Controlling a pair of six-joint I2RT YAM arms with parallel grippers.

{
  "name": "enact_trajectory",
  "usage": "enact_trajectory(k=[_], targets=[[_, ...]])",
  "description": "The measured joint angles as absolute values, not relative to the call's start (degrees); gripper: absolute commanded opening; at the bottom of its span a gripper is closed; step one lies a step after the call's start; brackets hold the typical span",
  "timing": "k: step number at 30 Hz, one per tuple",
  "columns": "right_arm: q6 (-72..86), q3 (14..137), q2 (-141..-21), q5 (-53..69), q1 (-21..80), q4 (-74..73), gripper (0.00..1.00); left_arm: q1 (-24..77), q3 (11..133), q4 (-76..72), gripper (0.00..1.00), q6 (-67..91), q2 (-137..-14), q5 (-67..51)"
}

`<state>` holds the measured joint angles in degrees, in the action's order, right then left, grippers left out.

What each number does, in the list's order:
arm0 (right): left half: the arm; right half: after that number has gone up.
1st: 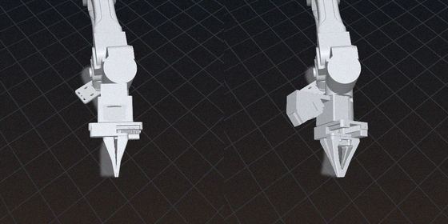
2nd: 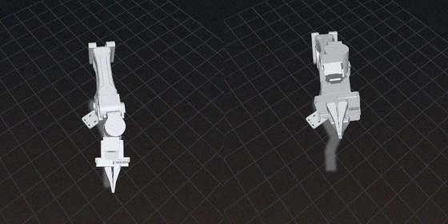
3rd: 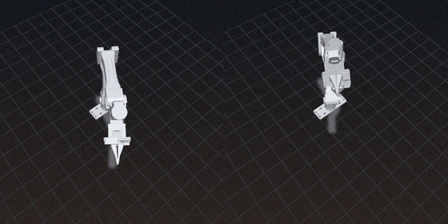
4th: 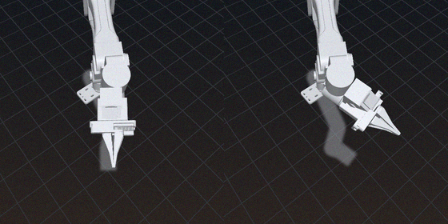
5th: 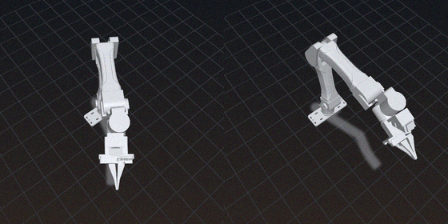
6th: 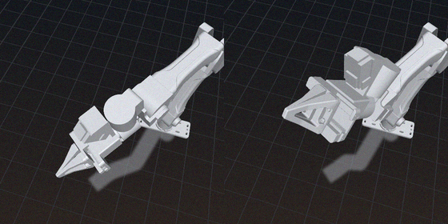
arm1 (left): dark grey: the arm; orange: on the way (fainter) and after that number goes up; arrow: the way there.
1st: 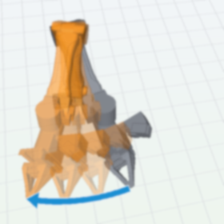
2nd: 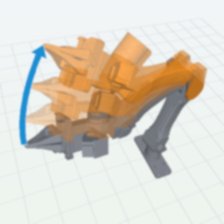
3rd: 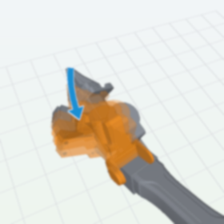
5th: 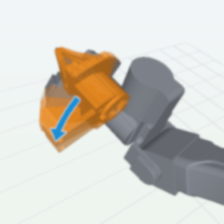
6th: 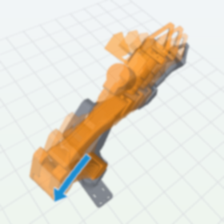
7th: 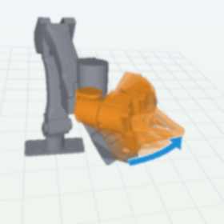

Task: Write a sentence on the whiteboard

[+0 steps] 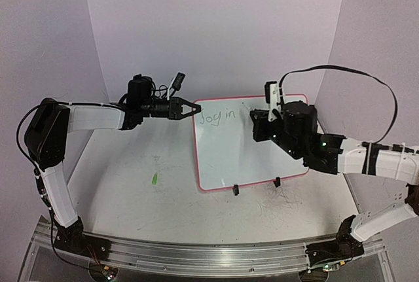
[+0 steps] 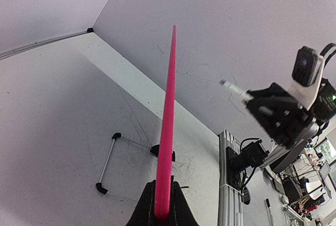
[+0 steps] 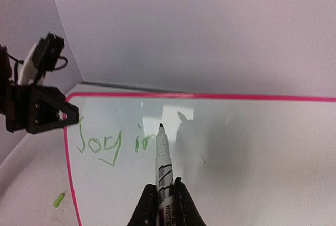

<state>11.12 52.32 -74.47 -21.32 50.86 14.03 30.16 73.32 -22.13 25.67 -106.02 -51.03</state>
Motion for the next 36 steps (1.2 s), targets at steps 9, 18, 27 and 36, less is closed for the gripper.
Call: enact_trajectory(k=[9, 18, 27, 36], targets=[[7.5, 46.0, -70.0, -16.6, 46.7, 20.1, 0.0, 30.2, 73.3, -22.1, 0.0, 25.6, -106.0, -51.0], [7.3, 43.0, -71.3, -14.4, 47.4, 20.2, 0.0, 30.2, 73.3, -22.1, 0.0, 25.6, -106.0, -51.0], [7.5, 43.0, -72.7, -14.8, 47.6, 20.2, 0.0, 30.2, 73.3, -22.1, 0.0, 25.6, -106.0, -51.0], [7.2, 43.0, -73.0, -14.6, 47.8, 20.2, 0.0, 30.2, 73.3, -22.1, 0.0, 25.6, -106.0, -51.0]])
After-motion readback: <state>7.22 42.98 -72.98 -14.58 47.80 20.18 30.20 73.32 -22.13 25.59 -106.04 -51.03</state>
